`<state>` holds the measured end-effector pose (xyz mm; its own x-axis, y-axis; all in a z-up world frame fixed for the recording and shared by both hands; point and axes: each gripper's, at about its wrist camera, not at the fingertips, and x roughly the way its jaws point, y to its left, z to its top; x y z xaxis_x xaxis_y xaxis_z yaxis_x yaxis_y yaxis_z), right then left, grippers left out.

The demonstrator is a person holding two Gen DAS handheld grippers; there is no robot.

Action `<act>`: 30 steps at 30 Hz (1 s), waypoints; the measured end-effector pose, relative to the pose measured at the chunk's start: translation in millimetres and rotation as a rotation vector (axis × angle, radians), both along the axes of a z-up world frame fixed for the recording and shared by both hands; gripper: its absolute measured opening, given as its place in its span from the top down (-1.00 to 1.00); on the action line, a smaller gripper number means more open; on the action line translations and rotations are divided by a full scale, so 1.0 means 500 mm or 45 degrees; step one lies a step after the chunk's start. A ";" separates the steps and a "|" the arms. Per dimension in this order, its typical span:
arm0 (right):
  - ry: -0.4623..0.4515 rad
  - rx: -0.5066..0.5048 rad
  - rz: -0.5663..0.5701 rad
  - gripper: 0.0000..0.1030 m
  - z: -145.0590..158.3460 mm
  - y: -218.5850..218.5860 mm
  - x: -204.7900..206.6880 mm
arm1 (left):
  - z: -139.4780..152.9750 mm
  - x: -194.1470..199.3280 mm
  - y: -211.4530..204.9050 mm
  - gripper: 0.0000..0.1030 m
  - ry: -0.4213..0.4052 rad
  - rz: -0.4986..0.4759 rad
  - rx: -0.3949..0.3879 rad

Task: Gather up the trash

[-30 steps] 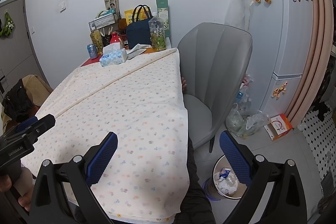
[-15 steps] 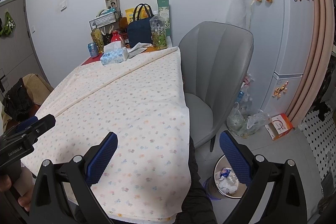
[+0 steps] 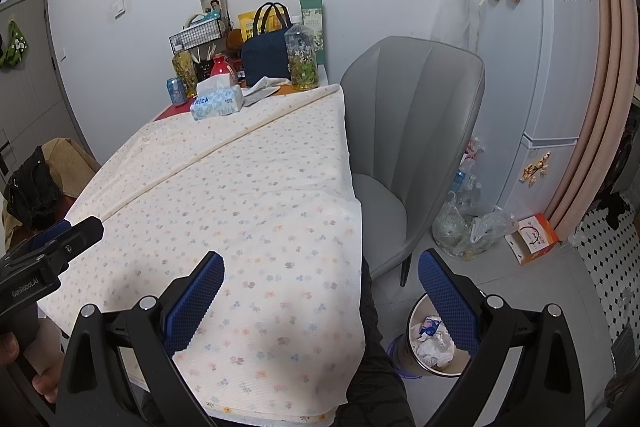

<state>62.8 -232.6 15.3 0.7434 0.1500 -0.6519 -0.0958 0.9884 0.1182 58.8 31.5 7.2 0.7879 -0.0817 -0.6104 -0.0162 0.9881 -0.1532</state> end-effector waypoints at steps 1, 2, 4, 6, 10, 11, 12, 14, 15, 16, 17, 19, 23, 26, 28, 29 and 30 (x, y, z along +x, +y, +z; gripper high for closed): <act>0.016 0.006 0.002 -0.85 -0.007 0.001 0.007 | -0.005 0.002 0.004 -0.89 0.006 0.011 0.002; 0.032 0.008 0.002 -0.85 -0.015 0.003 0.014 | -0.008 0.002 0.008 -0.89 0.010 0.019 0.002; 0.069 0.004 0.004 -0.85 -0.035 0.011 0.031 | -0.019 0.007 0.022 -0.89 0.028 0.052 0.004; 0.093 0.001 0.016 -0.85 -0.051 0.022 0.045 | -0.032 0.014 0.041 -0.89 0.049 0.091 0.004; 0.127 -0.037 0.089 -0.85 -0.086 0.077 0.086 | -0.066 0.034 0.092 -0.89 0.106 0.177 -0.002; 0.128 -0.045 0.110 -0.85 -0.091 0.090 0.094 | -0.074 0.041 0.107 -0.89 0.120 0.201 -0.009; 0.126 -0.054 0.144 -0.85 -0.098 0.111 0.106 | -0.080 0.044 0.118 -0.89 0.127 0.216 -0.014; 0.120 -0.069 0.192 -0.85 -0.107 0.142 0.125 | -0.093 0.058 0.145 -0.89 0.147 0.263 -0.017; 0.120 -0.080 0.219 -0.85 -0.114 0.159 0.136 | -0.096 0.062 0.152 -0.89 0.151 0.275 -0.018; 0.123 -0.088 0.242 -0.85 -0.118 0.174 0.145 | -0.102 0.071 0.164 -0.89 0.157 0.294 -0.019; 0.128 -0.098 0.269 -0.85 -0.124 0.190 0.155 | -0.107 0.077 0.174 -0.89 0.163 0.310 -0.019; 0.142 -0.116 0.320 -0.85 -0.136 0.220 0.173 | -0.117 0.091 0.191 -0.89 0.179 0.338 -0.016; 0.174 -0.158 0.398 -0.85 -0.163 0.265 0.205 | -0.140 0.118 0.226 -0.89 0.215 0.391 -0.030; 0.170 -0.184 0.426 -0.85 -0.173 0.285 0.220 | -0.154 0.137 0.246 -0.89 0.232 0.419 -0.036; 0.163 -0.204 0.446 -0.85 -0.177 0.299 0.230 | -0.163 0.150 0.254 -0.89 0.241 0.431 -0.038; 0.156 -0.214 0.455 -0.85 -0.180 0.303 0.233 | -0.169 0.156 0.257 -0.89 0.247 0.437 -0.039; 0.146 -0.235 0.467 -0.85 -0.184 0.313 0.236 | -0.176 0.164 0.262 -0.89 0.257 0.442 -0.041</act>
